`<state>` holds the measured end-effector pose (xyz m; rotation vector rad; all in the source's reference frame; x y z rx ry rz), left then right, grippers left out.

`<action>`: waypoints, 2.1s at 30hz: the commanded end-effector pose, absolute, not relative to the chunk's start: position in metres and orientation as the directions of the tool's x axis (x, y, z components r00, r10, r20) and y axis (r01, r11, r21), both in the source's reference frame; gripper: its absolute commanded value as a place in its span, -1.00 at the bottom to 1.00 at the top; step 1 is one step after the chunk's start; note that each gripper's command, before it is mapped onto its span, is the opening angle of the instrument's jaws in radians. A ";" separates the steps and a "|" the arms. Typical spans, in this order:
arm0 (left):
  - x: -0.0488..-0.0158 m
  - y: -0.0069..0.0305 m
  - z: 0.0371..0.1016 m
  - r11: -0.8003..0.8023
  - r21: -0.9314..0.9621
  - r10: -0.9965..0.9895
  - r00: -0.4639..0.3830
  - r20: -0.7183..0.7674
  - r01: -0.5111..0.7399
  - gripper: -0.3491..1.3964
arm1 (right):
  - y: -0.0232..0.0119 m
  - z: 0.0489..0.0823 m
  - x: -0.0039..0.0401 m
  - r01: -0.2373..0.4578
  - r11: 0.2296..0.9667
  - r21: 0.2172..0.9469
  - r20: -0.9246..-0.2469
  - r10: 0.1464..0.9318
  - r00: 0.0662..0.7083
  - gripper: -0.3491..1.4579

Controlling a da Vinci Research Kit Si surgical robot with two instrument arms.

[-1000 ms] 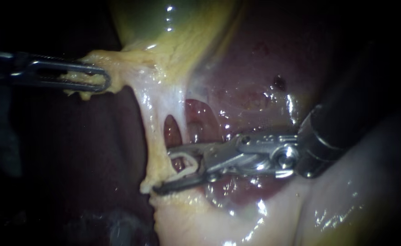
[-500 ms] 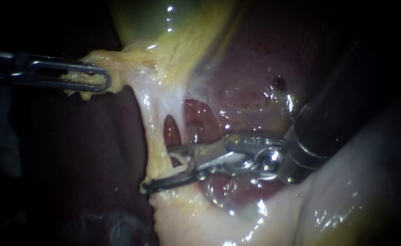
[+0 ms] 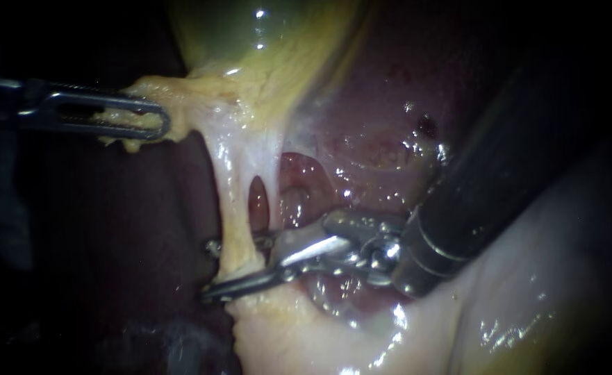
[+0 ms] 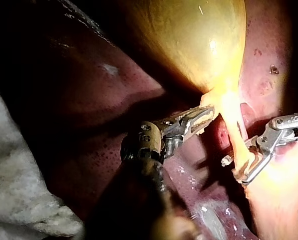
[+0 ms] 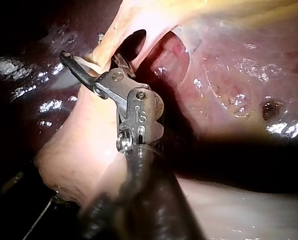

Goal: Clipping second clip left tube

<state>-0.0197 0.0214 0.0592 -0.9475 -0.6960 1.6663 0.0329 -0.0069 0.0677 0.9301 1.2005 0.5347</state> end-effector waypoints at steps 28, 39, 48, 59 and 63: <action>-0.0197 0.0215 0.0592 -0.283 -0.819 0.959 -0.139 -0.247 -0.499 -1.00 | -0.0062 0.0606 0.0333 0.224 0.481 0.848 -0.526 0.817 0.236 -0.10; -0.0197 0.0215 0.0593 -0.283 -0.819 0.959 -0.139 -0.247 -0.499 -1.00 | -0.0069 0.0610 0.0333 0.216 0.482 0.849 -0.526 0.810 0.258 -0.18; -0.0198 0.0215 0.0593 -0.283 -0.819 0.959 -0.138 -0.247 -0.499 -1.00 | -0.0067 0.0617 0.0331 0.212 0.469 0.857 -0.512 0.818 0.263 -0.66; -0.0198 0.0215 0.0593 -0.283 -0.819 0.959 -0.138 -0.247 -0.499 -1.00 | -0.0062 0.0623 0.0323 0.198 0.412 0.889 -0.456 0.833 0.313 -1.00; -0.0198 0.0215 0.0593 -0.283 -0.819 0.959 -0.138 -0.247 -0.499 -1.00 | -0.0061 0.0626 0.0319 0.199 0.414 0.888 -0.459 0.816 0.352 -1.00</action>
